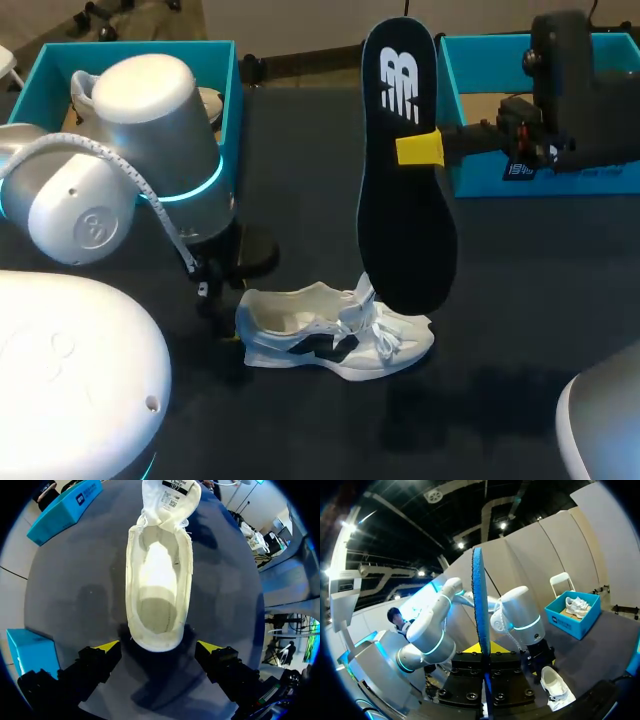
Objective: Take the shoe out of the shoebox, open the shoe tongue, remove and reinsert the insole, then place the shoe into the shoebox
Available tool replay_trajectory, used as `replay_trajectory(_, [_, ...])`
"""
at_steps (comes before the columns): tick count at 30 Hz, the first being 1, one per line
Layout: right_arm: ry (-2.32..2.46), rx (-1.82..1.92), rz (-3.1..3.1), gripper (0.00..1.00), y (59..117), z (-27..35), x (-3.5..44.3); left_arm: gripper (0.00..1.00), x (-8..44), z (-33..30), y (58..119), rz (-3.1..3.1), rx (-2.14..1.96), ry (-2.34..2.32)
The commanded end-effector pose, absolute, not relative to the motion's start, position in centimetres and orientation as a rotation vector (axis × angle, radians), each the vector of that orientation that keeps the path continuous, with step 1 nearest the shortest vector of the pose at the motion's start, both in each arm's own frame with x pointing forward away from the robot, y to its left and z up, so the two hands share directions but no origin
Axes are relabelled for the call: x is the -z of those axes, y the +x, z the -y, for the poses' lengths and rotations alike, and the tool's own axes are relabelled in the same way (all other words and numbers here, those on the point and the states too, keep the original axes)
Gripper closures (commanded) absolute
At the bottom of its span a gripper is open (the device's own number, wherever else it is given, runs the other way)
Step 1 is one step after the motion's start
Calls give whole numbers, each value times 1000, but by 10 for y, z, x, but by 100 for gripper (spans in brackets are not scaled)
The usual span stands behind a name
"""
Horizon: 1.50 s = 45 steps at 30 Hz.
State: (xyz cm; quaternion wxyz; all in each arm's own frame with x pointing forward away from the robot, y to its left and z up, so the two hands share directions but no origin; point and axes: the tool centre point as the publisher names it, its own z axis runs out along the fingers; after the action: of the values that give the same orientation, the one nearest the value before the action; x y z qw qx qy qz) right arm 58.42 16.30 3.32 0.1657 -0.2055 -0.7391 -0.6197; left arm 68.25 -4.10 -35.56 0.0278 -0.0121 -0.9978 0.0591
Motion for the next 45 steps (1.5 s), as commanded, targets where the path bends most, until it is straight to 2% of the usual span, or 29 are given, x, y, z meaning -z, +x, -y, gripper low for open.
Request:
replay_trajectory(1, [-586,1758,2107,100,587,-167,-34,0,352,44,686,3075,-203,-40])
replay_trajectory(9, [-586,1758,2107,100,587,-167,-34,0,317,53,689,3089,-267,-90])
replay_trajectory(21, [-586,1758,2107,100,587,-167,-34,0,305,91,700,3090,-264,-125])
replay_trajectory(37, [-586,1758,2107,100,587,-167,-34,0,340,136,730,3047,-283,-129])
replay_trajectory(38, [-586,1758,2107,100,587,-167,-34,8,344,139,731,3045,-287,-131])
replay_trajectory(40, [-586,1758,2107,100,587,-167,-34,11,352,143,730,3053,-280,-123])
replay_trajectory(43, [-586,1758,2107,100,587,-167,-34,8,359,147,729,3066,-275,-120])
replay_trajectory(44, [-586,1758,2107,100,587,-167,-34,11,362,148,728,3061,-275,-117])
replay_trajectory(45, [-586,1758,2107,100,587,-167,-34,19,365,149,727,3066,-265,-109])
